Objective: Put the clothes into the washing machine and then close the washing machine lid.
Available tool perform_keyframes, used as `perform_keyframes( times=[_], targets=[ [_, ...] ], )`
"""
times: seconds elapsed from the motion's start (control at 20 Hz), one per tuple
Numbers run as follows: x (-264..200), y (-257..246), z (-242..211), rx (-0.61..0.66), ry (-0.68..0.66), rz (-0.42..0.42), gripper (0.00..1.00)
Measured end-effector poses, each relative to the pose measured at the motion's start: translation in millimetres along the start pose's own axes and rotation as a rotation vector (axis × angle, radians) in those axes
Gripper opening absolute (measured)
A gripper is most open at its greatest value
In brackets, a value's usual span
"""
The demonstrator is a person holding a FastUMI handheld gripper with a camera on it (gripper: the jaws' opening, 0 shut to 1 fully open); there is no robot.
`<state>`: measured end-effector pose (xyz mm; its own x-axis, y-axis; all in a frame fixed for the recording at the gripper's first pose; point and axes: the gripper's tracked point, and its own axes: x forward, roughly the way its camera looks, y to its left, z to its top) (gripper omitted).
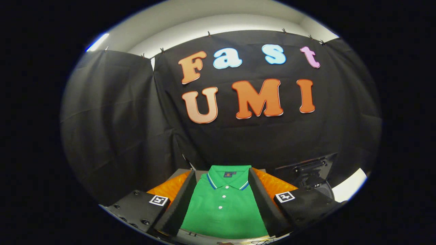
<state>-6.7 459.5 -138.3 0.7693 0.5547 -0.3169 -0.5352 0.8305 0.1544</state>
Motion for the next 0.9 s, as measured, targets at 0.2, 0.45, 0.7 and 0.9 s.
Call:
perform_keyframes(
  times=[0.2,0.45,0.7,0.9],
  targets=[
    [33,5,-57,0.01,0.148,-0.027,0.98],
    [55,-3,-108,-0.028,0.257,-0.08,0.99],
    [57,-7,-135,-0.051,0.325,-0.077,0.99],
    [60,-7,-140,-0.099,0.296,-0.057,0.98]
  ],
)
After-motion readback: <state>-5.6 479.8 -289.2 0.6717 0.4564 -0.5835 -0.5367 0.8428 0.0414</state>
